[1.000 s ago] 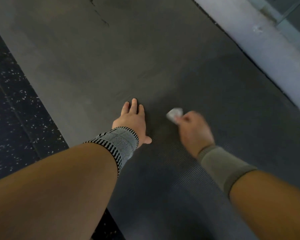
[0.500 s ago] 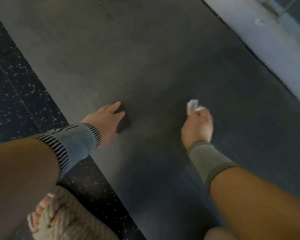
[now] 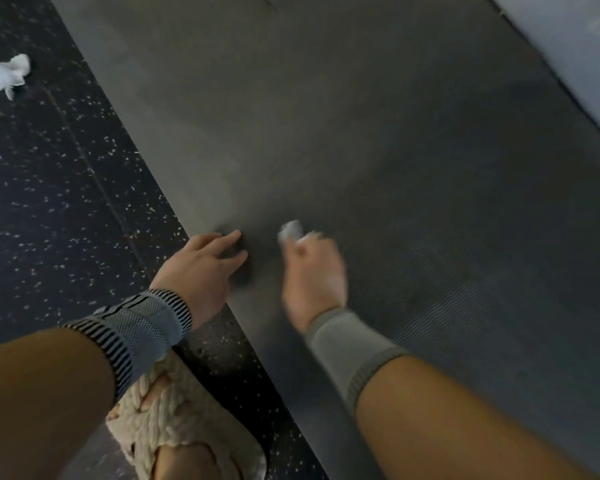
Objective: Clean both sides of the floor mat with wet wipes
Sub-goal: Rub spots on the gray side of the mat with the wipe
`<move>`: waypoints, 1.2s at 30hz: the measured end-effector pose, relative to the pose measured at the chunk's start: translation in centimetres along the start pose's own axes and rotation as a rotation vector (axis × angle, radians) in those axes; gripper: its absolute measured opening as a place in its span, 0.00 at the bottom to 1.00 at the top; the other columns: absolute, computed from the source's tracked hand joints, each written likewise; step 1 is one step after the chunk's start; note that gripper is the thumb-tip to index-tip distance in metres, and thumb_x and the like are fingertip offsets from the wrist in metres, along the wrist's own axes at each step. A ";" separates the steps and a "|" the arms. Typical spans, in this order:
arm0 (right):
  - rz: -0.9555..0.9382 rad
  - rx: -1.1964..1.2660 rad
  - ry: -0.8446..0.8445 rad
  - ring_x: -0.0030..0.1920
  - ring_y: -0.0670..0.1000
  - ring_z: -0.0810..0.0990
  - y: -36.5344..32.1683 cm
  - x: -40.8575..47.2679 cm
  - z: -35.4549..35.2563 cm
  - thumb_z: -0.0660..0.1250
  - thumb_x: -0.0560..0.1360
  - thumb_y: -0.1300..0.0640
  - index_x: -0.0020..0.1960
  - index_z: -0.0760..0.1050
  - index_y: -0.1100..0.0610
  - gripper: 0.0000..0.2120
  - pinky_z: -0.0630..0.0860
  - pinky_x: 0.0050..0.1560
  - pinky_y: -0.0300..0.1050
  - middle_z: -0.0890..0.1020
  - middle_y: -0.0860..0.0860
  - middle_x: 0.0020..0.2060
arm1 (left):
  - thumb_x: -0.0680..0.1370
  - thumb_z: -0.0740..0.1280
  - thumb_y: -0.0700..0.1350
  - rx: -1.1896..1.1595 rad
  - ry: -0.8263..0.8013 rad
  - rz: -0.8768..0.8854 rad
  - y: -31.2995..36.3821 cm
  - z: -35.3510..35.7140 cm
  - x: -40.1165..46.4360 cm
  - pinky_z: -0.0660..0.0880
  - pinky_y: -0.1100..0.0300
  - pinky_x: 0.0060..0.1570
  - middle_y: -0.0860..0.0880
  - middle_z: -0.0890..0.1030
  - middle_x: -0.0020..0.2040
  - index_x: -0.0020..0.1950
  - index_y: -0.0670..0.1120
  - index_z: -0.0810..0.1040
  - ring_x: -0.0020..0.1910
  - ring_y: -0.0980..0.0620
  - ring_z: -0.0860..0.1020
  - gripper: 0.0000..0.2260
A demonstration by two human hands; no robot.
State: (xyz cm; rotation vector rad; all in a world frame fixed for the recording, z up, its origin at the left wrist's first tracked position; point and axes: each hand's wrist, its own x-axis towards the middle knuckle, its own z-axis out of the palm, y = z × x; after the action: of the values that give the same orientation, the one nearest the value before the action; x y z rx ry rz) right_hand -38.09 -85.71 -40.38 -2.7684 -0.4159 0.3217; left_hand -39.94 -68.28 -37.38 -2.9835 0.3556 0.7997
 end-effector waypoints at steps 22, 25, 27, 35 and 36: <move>0.411 -0.008 0.218 0.53 0.59 0.71 3.3 4.4 -1.6 0.53 0.80 0.56 0.65 0.73 0.55 0.17 0.67 0.50 0.51 0.76 0.57 0.53 | 0.78 0.58 0.41 -0.190 -0.072 -0.257 -3.3 2.8 -1.1 0.53 0.48 0.75 0.60 0.43 0.79 0.79 0.56 0.47 0.77 0.54 0.44 0.33; -0.179 0.044 0.002 0.49 0.60 0.74 -4.7 1.3 1.5 0.55 0.78 0.61 0.62 0.74 0.59 0.16 0.71 0.47 0.54 0.78 0.57 0.50 | 0.78 0.58 0.41 -0.218 -0.062 -0.261 -3.3 2.7 -0.9 0.53 0.49 0.76 0.60 0.45 0.79 0.79 0.55 0.49 0.78 0.55 0.45 0.33; -0.529 0.054 -0.061 0.45 0.60 0.75 -6.4 0.8 1.8 0.58 0.73 0.64 0.54 0.79 0.61 0.14 0.74 0.42 0.56 0.80 0.58 0.46 | 0.78 0.58 0.38 -0.240 -0.054 -0.255 -3.8 2.3 -0.5 0.51 0.56 0.76 0.59 0.48 0.79 0.79 0.55 0.51 0.77 0.57 0.47 0.32; 0.255 -0.122 0.176 0.51 0.61 0.73 0.3 5.6 -0.8 0.56 0.78 0.59 0.66 0.71 0.53 0.18 0.67 0.43 0.50 0.76 0.56 0.49 | 0.76 0.57 0.34 -0.380 0.037 -0.351 -3.6 2.2 -0.3 0.51 0.63 0.72 0.62 0.52 0.78 0.79 0.57 0.54 0.76 0.61 0.53 0.34; 0.101 -0.078 0.125 0.49 0.60 0.75 -2.3 4.5 0.2 0.56 0.77 0.60 0.61 0.74 0.55 0.15 0.67 0.41 0.49 0.77 0.56 0.47 | 0.76 0.57 0.34 -0.371 0.058 -0.365 -3.4 2.1 -0.3 0.54 0.63 0.72 0.62 0.54 0.77 0.78 0.58 0.54 0.76 0.60 0.55 0.34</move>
State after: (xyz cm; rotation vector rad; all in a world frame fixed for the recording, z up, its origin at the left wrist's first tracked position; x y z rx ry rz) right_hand -34.54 -82.17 -40.52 -2.8719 -0.2640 0.1578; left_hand -40.44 -64.68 -39.15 -3.2563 -0.3718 0.8133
